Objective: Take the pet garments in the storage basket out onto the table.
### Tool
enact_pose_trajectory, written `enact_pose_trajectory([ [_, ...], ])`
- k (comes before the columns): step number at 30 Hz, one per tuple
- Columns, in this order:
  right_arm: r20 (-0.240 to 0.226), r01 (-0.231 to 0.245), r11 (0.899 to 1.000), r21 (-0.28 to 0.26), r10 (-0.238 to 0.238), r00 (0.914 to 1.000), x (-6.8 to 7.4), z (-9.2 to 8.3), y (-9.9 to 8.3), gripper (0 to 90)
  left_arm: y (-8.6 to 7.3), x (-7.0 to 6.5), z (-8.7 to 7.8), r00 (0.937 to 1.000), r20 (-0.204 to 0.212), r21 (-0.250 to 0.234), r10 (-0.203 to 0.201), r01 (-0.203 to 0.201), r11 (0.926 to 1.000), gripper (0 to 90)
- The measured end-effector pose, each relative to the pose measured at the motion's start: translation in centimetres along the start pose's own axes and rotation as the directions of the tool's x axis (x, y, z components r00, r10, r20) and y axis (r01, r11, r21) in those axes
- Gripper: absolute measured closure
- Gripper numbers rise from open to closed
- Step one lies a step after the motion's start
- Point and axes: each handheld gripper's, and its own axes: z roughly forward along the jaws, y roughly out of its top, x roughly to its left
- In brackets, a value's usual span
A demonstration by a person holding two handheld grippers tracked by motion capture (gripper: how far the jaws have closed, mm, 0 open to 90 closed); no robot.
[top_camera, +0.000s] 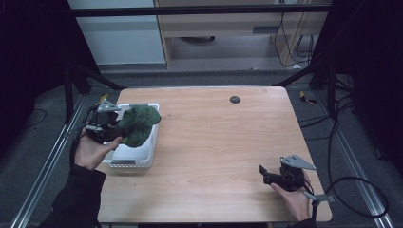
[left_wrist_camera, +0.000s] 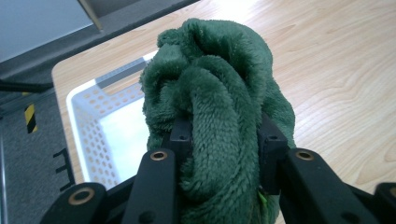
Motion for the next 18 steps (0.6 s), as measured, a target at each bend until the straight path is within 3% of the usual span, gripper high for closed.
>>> enact_pose_trajectory([
  [9,0.001,-0.001,1.000,0.003,0.001,1.0000,0.0,0.0,0.0,11.4,1.0,-2.1,0.4,0.9974,0.044,-0.007,0.058,-0.057,0.9983,66.3],
  [18,0.005,0.007,1.000,0.001,-0.007,1.0000,-0.1,0.1,0.0,11.3,2.2,-4.0,0.9,0.9902,0.077,-0.010,0.117,-0.116,0.9931,66.3],
])
